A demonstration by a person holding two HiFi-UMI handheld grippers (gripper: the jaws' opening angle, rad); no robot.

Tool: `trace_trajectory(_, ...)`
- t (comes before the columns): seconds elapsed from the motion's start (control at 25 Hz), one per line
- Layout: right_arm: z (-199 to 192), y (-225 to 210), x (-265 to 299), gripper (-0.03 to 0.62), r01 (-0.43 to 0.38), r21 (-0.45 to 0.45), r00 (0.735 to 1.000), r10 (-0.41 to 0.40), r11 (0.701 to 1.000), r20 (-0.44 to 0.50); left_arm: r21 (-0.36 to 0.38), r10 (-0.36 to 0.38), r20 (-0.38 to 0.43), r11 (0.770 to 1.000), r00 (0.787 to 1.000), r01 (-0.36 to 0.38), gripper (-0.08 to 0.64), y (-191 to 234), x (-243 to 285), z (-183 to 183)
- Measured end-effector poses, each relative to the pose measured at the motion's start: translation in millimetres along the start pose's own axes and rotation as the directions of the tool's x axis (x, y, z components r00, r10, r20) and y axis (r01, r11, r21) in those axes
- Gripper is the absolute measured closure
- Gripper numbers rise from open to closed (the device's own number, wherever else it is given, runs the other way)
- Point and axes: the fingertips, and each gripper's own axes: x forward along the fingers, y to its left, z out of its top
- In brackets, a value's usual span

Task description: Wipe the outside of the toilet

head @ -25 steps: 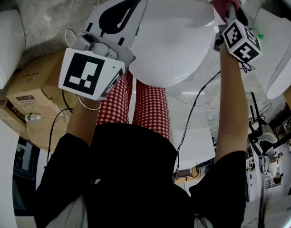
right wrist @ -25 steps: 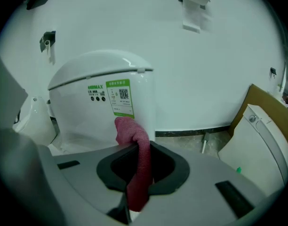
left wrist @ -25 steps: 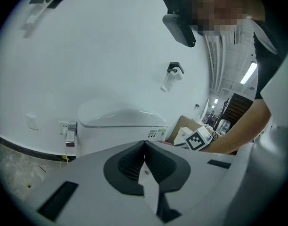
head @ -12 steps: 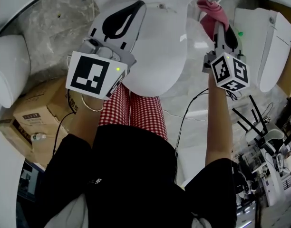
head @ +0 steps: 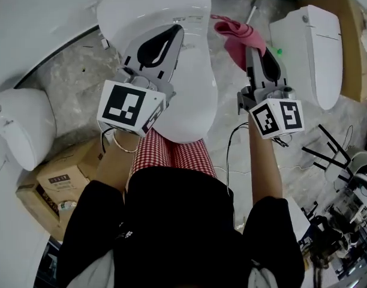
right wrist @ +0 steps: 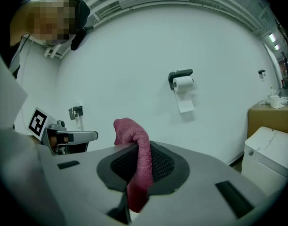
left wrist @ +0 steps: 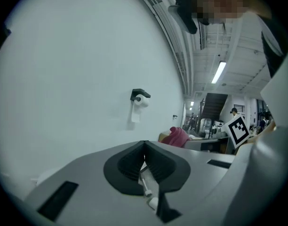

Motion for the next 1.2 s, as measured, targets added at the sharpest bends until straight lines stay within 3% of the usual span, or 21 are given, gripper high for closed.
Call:
trace_trajectory(0.16, 56, 15, -17, 0.537, -0.065, -0.035, 0.989, 0.069, 0.997, 0.128, 0.041, -0.027, 0.043, 0.999, 0.999, 0.026, 0.551, -21, -5, 51)
trace_trajectory(0.32, 89, 39, -42, 0.537, -0.135, -0.087, 0.974, 0.148, 0.987, 0.17, 0.051, 0.001, 0.06, 0.999, 0.998, -0.004, 0.551, -32, -22, 85)
trace_trajectory(0.64, 132, 95, -92, 0.537, -0.241, -0.167, 0.925, 0.279, 0.956, 0.26, 0.228, -0.05, 0.02, 0.973, 0.999, 0.044, 0.551, -72, -59, 121)
trace_trajectory(0.8, 143, 113, -109, 0.537, -0.214, -0.137, 0.924, 0.246, 0.967, 0.291, 0.253, -0.098, 0.024, 0.963, 0.995, 0.089, 0.551, -80, -83, 132)
trace_trajectory(1.0, 154, 137, -135, 0.537, -0.163, -0.045, 0.918, 0.168, 0.986, 0.359, 0.27, -0.115, 0.06, 0.958, 0.992, 0.095, 0.551, -75, -119, 147)
trace_trajectory(1.2, 147, 174, -158, 0.537, -0.143, -0.064, 0.935, 0.156, 0.988, 0.319, 0.258, -0.157, 0.086, 0.957, 0.984, 0.131, 0.551, -81, -149, 154)
